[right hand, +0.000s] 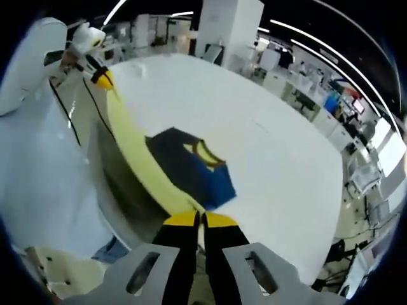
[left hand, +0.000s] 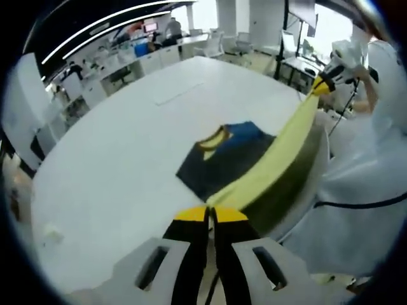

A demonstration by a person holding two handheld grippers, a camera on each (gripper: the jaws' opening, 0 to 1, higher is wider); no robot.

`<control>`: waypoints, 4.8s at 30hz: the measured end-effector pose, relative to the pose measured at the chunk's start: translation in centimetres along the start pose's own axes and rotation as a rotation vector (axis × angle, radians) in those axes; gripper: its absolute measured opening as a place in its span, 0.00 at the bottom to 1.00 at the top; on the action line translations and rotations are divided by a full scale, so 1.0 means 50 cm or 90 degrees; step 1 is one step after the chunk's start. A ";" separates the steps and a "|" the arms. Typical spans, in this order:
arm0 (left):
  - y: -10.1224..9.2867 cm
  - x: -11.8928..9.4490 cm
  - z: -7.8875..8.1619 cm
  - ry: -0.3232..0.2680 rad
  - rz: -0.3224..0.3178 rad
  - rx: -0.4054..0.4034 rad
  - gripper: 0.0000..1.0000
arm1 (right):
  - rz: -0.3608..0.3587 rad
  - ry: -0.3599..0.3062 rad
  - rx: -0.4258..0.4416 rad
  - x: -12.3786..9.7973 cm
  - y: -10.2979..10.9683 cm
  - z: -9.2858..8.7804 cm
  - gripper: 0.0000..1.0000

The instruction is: Fold the garment on the visible template until the final outline fits inside the template.

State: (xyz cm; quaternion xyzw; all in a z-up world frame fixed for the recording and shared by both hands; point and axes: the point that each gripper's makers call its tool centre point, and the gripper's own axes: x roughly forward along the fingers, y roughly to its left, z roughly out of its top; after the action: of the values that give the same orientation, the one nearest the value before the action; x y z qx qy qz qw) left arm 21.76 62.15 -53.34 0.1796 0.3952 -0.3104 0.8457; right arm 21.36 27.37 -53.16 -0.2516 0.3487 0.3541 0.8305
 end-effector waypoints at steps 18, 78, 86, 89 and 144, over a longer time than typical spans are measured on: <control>0.060 0.089 0.004 0.027 0.013 0.004 0.00 | 0.006 -0.001 0.016 0.078 -0.050 0.001 0.03; 0.175 0.381 -0.001 0.027 -0.014 -0.007 0.00 | 0.000 0.000 0.113 0.329 -0.162 -0.081 0.03; 0.188 0.420 -0.018 0.049 -0.007 0.007 0.00 | -0.009 -0.002 0.110 0.367 -0.179 -0.080 0.03; 0.191 0.433 -0.019 0.044 -0.005 0.006 0.00 | -0.016 -0.003 0.111 0.381 -0.189 -0.080 0.03; 0.221 0.534 -0.053 0.057 -0.047 -0.098 0.00 | -0.043 -0.014 0.225 0.513 -0.240 -0.143 0.04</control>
State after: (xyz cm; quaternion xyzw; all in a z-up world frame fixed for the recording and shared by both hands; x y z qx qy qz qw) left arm 40.84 61.58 -75.18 0.1131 0.4613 -0.3016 0.8267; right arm 40.64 25.72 -75.03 -0.1093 0.3874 0.2621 0.8771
